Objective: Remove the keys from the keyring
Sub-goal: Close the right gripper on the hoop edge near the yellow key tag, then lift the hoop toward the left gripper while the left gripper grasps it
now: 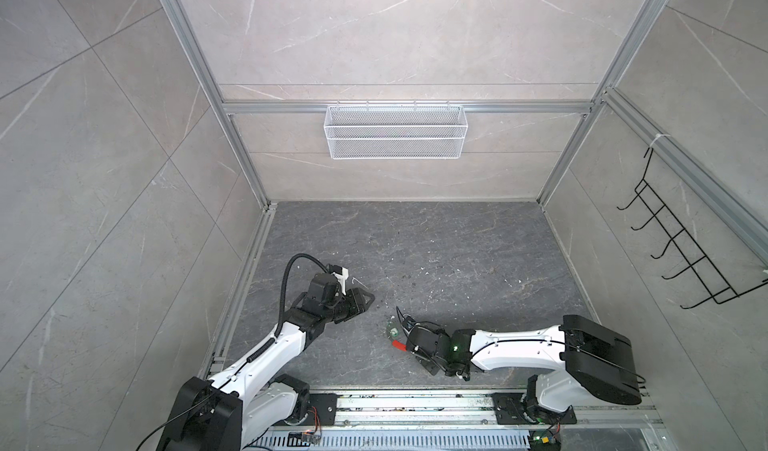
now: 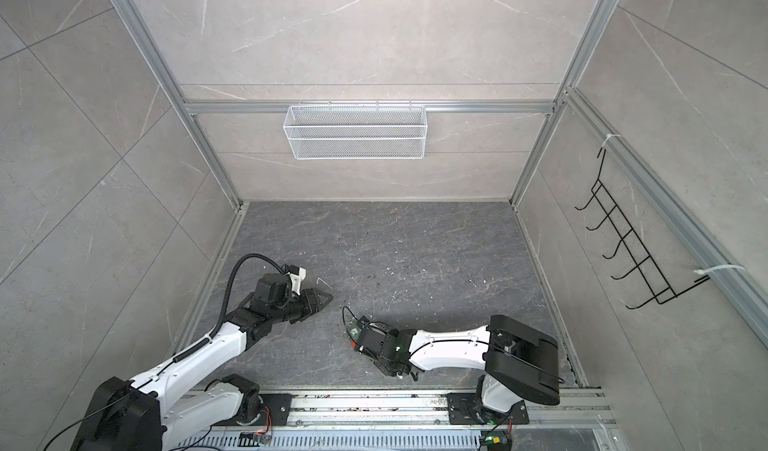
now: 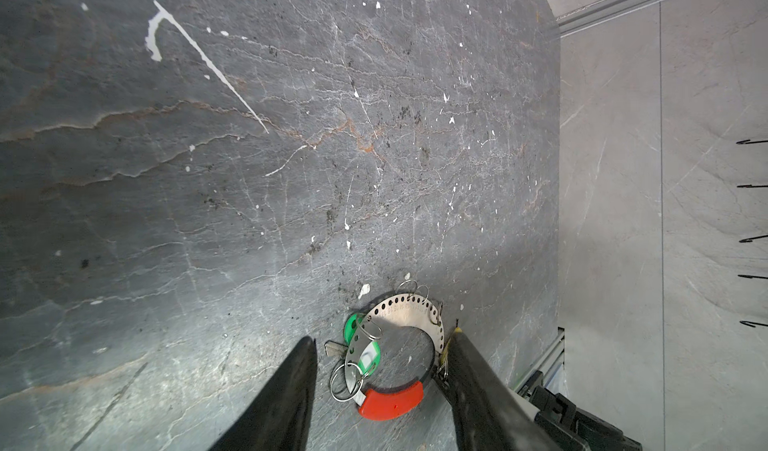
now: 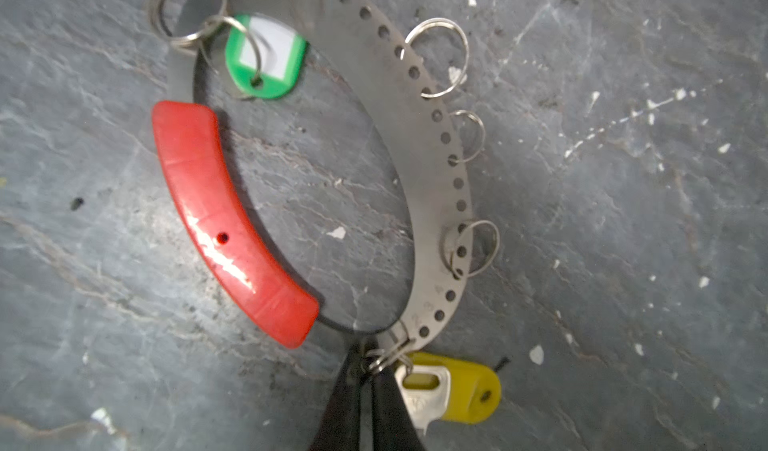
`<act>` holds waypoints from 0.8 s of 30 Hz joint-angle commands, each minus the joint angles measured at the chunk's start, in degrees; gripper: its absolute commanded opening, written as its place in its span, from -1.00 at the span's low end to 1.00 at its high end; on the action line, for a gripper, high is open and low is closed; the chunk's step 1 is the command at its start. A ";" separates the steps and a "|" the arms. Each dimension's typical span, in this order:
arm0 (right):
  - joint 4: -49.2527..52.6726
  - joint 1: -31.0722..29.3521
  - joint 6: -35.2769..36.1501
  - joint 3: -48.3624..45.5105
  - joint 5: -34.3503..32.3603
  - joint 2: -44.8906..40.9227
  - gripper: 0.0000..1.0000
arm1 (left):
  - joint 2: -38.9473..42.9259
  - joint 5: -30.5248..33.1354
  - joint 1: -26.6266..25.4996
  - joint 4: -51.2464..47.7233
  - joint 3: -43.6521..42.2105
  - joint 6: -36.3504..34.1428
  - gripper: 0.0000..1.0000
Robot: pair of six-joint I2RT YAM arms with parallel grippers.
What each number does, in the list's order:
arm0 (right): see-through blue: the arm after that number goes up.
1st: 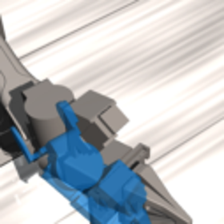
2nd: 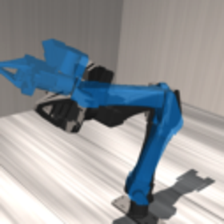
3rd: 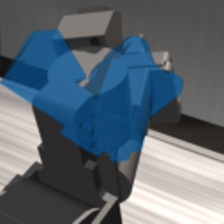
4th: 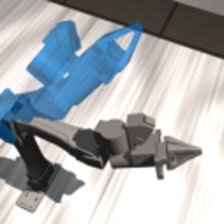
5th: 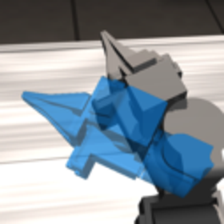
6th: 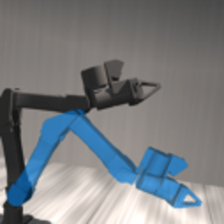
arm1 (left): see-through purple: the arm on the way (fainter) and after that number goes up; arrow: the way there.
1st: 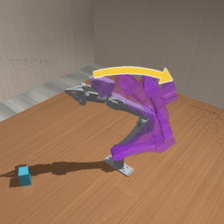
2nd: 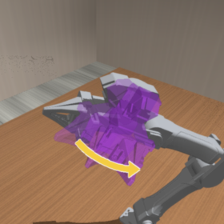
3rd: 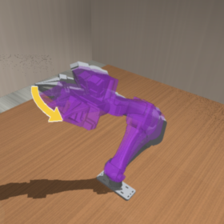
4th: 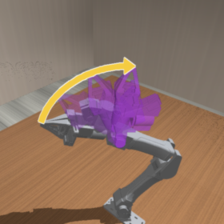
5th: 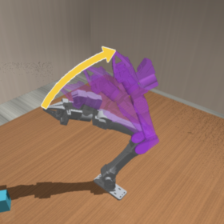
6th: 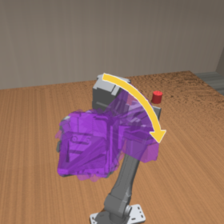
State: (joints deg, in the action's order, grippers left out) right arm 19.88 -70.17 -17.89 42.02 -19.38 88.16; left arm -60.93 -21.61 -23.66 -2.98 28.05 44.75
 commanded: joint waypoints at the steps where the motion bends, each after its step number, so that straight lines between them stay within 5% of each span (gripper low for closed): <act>1: -0.01 -0.40 0.44 1.02 -0.49 -1.62 -0.96 | 0.36 -1.62 -0.31 0.98 2.39 -1.42 0.07; 18: -2.40 4.18 2.55 1.27 6.72 -8.67 -1.00 | 0.24 -3.34 -6.14 1.72 3.40 -4.95 0.08; 24: -6.07 6.22 4.47 0.35 10.55 -12.48 -1.00 | 2.52 -6.99 -8.19 6.75 1.22 -5.15 -0.09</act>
State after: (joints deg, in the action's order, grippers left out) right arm 16.82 -64.79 -15.29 42.30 -11.70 78.11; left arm -60.62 -24.91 -31.20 -1.08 29.43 41.04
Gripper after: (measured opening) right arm 0.044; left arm 0.466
